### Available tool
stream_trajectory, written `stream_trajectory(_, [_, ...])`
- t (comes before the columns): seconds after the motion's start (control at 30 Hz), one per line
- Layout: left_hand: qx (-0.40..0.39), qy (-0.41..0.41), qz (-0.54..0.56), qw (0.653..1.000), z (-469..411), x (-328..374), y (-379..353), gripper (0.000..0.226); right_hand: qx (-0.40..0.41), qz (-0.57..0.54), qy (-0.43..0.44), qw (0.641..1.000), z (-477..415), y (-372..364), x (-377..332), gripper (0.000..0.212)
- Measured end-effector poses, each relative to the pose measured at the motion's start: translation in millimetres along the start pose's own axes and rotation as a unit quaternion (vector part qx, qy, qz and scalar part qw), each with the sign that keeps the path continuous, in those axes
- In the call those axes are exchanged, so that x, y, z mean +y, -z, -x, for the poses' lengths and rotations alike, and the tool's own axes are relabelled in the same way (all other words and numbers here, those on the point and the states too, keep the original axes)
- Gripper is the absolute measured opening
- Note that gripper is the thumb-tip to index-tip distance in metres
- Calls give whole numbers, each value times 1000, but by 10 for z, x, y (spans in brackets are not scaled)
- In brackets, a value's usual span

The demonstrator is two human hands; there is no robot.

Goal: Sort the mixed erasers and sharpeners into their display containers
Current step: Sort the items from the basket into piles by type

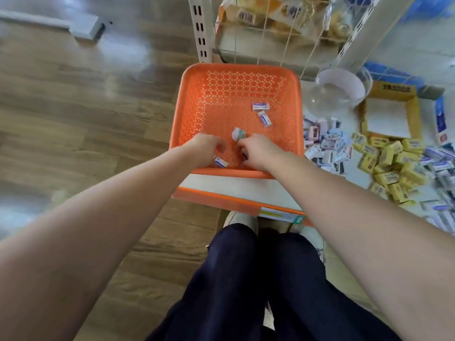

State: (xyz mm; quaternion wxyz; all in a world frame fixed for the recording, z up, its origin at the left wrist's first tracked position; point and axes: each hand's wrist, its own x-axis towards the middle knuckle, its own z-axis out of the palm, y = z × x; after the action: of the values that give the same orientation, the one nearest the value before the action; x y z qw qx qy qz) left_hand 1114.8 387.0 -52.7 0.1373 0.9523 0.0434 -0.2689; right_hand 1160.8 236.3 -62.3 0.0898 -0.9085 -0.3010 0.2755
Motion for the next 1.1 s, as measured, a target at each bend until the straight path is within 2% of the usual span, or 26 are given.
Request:
stream_trajectory(0.1, [-4, -12, -17, 1000, -53, -15, -28, 29, 15, -3, -21, 1000, -48, -60, 34, 40])
stream_trajectory(0.2, [2, -30, -24, 999, -29, -3, 7, 30, 40, -34, -18, 998, -25, -42, 41, 45])
stream_trajectory(0.43, [116, -23, 91, 989, 157, 145, 243, 21, 197, -78, -15, 977, 325, 458, 224, 38])
stream_trajectory(0.53, [159, -46, 109, 980, 228, 363, 444, 22, 228, -96, -37, 968, 582, 644, 397, 39])
stream_trajectory(0.63, [181, -57, 133, 973, 278, 652, 631, 23, 250, -87, -60, 962, 844, 791, 577, 27])
stream_trajectory(0.73, [166, -72, 115, 977, 300, 1020, 730, 25, 267, -62, -83, 958, 1123, 914, 792, 23])
stream_trajectory(0.93, [124, -142, 27, 982, 250, 1885, 770, 26, 293, -75, -148, 942, 1677, 995, 1388, 28])
stream_trajectory(1.1, [91, -186, 5, 978, 52, 2647, 663, 26, 311, -86, -206, 924, 2146, 913, 2016, 29])
